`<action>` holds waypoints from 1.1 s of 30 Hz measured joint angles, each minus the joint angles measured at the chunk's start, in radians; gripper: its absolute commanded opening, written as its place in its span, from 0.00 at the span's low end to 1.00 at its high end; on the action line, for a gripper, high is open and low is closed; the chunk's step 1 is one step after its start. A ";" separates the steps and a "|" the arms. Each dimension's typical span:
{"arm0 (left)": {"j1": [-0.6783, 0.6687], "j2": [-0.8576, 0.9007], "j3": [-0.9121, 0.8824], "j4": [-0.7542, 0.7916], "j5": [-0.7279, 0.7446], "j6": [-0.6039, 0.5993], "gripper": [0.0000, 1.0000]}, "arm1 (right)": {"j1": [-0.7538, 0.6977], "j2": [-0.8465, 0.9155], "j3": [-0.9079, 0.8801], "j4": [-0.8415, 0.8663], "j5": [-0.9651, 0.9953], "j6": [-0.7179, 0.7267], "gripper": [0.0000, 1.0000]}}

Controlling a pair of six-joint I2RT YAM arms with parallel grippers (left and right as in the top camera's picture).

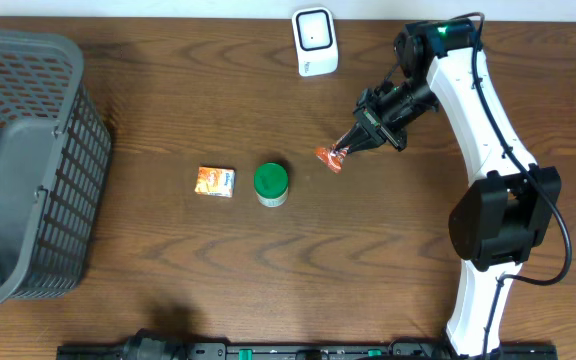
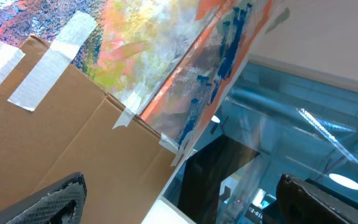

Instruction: Scan the item barcode

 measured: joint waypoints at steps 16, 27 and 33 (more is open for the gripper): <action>0.000 0.000 0.000 0.000 0.000 0.000 0.98 | 0.001 0.000 0.000 0.000 -0.024 0.396 0.01; 0.000 0.000 0.000 0.000 0.000 0.000 0.98 | 0.087 0.000 -0.094 0.007 0.273 0.463 0.01; 0.000 0.000 0.000 0.000 0.000 0.000 0.98 | 0.148 0.000 -0.310 0.050 0.351 0.565 0.02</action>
